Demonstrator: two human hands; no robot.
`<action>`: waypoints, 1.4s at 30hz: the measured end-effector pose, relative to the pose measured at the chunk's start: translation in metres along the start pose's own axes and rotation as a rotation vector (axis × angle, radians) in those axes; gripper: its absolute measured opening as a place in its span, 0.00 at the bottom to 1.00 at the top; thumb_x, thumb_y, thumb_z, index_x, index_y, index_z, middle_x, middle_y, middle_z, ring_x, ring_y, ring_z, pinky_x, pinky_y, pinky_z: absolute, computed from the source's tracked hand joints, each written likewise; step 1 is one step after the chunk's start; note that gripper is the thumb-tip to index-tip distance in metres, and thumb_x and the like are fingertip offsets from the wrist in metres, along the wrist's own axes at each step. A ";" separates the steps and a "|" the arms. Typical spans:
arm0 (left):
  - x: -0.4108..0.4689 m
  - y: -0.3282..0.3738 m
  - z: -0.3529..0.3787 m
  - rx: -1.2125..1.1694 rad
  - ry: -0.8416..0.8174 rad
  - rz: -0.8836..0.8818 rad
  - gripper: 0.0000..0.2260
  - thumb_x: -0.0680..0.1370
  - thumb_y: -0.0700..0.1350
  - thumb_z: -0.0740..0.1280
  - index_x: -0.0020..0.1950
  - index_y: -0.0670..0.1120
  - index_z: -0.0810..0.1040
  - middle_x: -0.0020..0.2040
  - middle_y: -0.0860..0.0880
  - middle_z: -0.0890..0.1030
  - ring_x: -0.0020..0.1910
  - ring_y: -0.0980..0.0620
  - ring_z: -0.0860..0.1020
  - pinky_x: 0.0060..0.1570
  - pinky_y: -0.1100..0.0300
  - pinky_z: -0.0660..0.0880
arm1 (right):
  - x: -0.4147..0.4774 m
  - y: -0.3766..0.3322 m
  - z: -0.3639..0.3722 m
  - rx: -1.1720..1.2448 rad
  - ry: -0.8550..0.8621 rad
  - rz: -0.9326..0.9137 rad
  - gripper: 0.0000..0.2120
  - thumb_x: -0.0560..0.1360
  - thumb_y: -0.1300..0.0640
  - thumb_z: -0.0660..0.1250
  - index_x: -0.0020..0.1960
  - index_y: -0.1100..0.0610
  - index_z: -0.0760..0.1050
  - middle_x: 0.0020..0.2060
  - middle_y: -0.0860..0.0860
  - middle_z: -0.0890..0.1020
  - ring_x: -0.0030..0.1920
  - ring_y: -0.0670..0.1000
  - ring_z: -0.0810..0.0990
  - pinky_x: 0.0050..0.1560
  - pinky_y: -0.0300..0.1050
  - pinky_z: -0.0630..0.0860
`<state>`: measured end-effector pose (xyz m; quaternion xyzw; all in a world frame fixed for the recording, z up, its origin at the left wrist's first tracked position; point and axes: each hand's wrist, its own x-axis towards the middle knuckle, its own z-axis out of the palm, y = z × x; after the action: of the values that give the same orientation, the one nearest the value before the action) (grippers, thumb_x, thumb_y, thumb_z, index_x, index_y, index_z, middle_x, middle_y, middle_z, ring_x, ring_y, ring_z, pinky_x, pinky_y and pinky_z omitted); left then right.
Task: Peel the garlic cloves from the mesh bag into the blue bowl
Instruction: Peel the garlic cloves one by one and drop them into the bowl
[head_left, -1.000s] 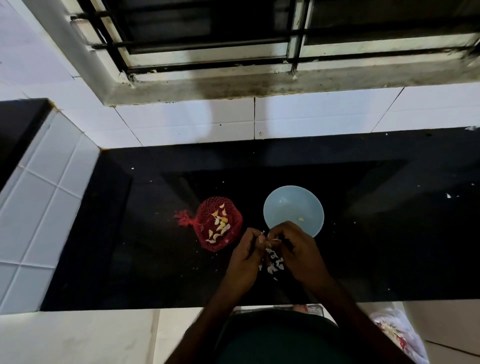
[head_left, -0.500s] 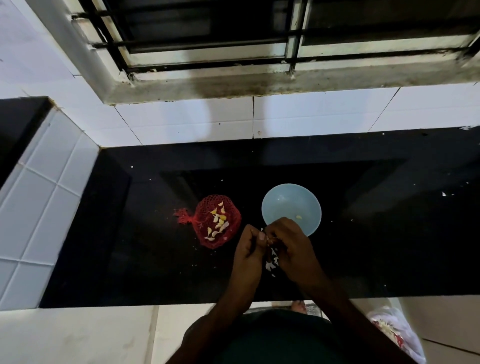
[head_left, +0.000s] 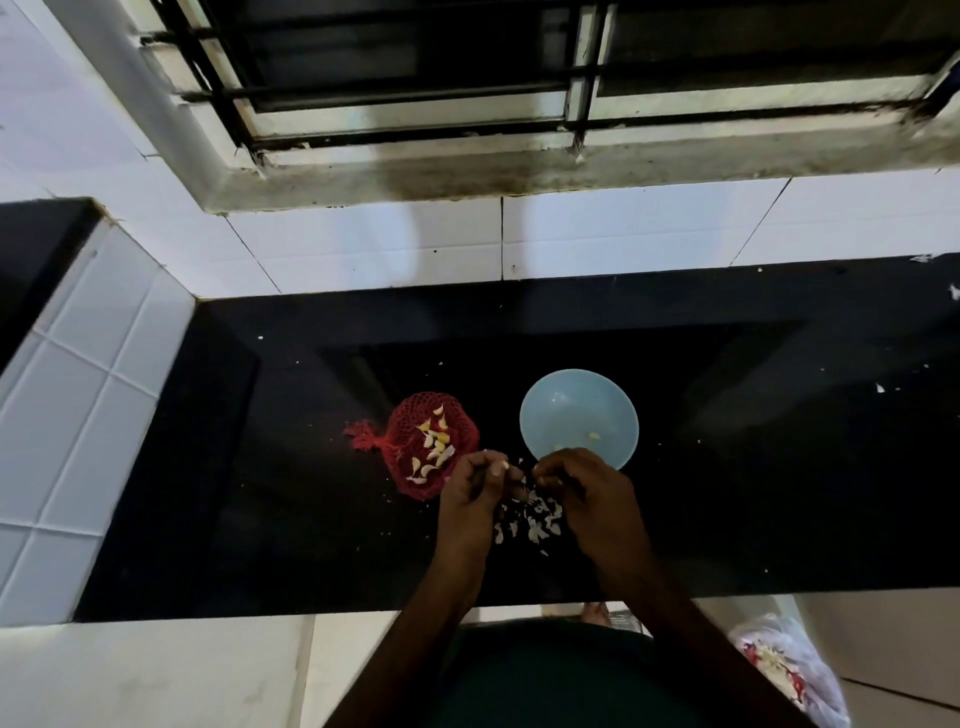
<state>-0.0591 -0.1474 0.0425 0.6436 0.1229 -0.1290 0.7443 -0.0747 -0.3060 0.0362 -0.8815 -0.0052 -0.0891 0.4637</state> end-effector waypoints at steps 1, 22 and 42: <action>0.000 -0.003 -0.003 0.013 -0.007 0.006 0.07 0.82 0.41 0.65 0.58 0.40 0.77 0.51 0.43 0.85 0.46 0.44 0.84 0.56 0.46 0.80 | 0.000 0.003 -0.002 -0.010 -0.017 0.027 0.10 0.76 0.67 0.69 0.49 0.53 0.82 0.48 0.45 0.84 0.50 0.42 0.81 0.53 0.35 0.77; 0.008 -0.020 -0.018 0.123 0.021 -0.055 0.07 0.80 0.39 0.70 0.57 0.41 0.80 0.50 0.44 0.87 0.41 0.41 0.85 0.46 0.50 0.83 | -0.002 0.023 0.003 -0.141 -0.283 0.147 0.20 0.71 0.65 0.75 0.59 0.49 0.79 0.56 0.45 0.80 0.55 0.44 0.80 0.59 0.43 0.77; 0.008 -0.027 -0.014 0.357 -0.138 0.051 0.09 0.82 0.48 0.67 0.47 0.46 0.82 0.39 0.44 0.84 0.31 0.48 0.81 0.36 0.57 0.79 | 0.003 0.016 0.006 -0.040 -0.188 0.108 0.04 0.75 0.51 0.72 0.49 0.43 0.80 0.45 0.40 0.82 0.46 0.40 0.81 0.48 0.46 0.79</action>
<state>-0.0610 -0.1376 0.0128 0.7580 0.0302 -0.1739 0.6279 -0.0696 -0.3105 0.0204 -0.8940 0.0006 0.0190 0.4477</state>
